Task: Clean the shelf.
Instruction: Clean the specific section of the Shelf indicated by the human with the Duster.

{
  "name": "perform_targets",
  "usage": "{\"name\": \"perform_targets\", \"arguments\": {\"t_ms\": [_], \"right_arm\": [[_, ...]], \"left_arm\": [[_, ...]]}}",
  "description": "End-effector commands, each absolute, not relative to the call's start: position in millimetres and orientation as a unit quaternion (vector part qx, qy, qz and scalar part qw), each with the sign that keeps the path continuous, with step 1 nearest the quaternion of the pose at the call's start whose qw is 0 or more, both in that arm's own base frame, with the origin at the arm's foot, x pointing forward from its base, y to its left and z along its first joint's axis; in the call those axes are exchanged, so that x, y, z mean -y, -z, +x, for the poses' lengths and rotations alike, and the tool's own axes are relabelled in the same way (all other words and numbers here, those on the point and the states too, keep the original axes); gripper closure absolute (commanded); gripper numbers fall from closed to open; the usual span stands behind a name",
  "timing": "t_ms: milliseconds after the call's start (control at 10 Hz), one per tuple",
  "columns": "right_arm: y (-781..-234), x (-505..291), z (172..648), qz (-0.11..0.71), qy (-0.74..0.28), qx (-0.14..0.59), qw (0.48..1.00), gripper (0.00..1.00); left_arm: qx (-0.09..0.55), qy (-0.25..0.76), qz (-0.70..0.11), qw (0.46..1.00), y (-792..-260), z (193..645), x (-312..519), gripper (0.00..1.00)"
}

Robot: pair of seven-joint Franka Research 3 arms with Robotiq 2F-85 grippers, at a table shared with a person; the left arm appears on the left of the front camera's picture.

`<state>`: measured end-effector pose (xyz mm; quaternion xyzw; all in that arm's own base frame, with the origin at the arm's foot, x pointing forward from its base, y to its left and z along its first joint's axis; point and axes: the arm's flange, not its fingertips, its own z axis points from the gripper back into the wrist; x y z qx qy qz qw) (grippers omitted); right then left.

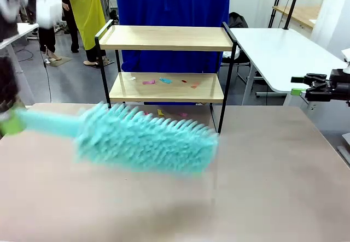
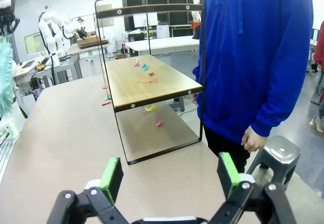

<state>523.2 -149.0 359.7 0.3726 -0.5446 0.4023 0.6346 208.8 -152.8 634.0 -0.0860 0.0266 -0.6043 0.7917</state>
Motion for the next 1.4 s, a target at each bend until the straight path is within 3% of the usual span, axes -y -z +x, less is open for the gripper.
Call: {"name": "perform_targets", "arguments": {"t_ms": [0, 300, 700, 800, 1300], "right_arm": [[-364, 147, 524, 0.369, -0.402, 0.536, 0.644, 0.0], [-364, 147, 524, 0.369, -0.402, 0.536, 0.644, 0.0], [-364, 147, 524, 0.369, -0.402, 0.536, 0.644, 0.0], [-364, 147, 524, 0.369, -0.402, 0.536, 0.644, 0.0], [-364, 147, 524, 0.369, -0.402, 0.536, 0.644, 0.0]], "left_arm": [[-0.126, 0.631, -0.01, 0.765, -622, 220, 139, 0.87], [-0.16, 0.594, 0.014, 0.788, -609, 248, 111, 0.87], [-0.084, 0.54, 0.0, 0.837, -594, 275, 100, 0.87], [-0.121, 0.563, 0.011, 0.818, -602, 270, 97, 0.87], [-0.121, 0.563, 0.011, 0.818, -602, 270, 97, 0.87]]}}
